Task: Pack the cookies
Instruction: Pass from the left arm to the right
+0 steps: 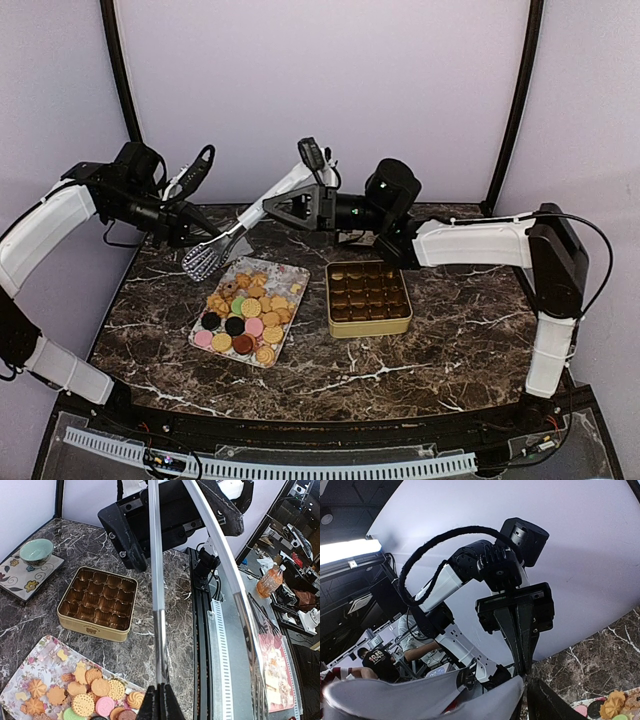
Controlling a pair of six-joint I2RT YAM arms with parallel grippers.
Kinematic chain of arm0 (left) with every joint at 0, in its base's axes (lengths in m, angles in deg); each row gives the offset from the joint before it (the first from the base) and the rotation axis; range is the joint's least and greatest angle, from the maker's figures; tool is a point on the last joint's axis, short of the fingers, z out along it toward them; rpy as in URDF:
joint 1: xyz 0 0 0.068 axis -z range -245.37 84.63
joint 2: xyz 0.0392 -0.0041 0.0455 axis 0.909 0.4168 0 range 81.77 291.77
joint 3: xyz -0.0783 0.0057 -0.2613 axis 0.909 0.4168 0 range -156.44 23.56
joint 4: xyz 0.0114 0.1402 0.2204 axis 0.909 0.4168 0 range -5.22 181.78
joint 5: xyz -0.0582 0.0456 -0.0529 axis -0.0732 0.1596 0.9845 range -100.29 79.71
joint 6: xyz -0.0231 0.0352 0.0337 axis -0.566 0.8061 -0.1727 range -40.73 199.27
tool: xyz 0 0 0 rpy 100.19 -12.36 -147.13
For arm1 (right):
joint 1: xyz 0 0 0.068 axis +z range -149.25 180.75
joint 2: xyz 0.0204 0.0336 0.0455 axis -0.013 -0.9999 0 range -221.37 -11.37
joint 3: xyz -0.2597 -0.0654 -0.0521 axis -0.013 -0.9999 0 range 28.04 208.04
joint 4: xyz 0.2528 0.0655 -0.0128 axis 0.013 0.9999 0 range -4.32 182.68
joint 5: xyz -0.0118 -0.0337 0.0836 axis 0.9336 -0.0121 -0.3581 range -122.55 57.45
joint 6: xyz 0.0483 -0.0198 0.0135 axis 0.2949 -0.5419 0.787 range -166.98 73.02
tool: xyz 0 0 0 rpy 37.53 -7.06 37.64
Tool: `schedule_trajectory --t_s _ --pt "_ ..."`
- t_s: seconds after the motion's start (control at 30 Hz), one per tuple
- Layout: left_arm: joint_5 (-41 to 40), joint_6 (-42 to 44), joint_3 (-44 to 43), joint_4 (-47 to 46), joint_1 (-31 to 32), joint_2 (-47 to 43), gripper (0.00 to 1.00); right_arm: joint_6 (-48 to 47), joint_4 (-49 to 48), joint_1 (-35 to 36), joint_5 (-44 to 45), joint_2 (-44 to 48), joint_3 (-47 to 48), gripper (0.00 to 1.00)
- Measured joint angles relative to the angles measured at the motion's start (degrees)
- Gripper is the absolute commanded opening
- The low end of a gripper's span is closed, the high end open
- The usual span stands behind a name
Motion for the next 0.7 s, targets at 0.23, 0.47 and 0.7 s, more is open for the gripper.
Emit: schedule_trajectory --t_s 0.23,0.47,0.7 --pt "0.07 -0.02 0.00 -0.22 0.22 -0.11 0.00 1.75 -0.81 0.02 0.94 -1.31 1.79 0.61" --pt "-0.11 -1.81 0.57 -2.69 0.31 -0.11 0.00 4.20 -3.96 0.26 2.40 -3.98 3.98 0.59" --pt "-0.24 -3.15 1.79 -4.59 0.31 -0.22 0.00 5.18 -5.01 0.52 3.06 -4.94 4.68 0.50"
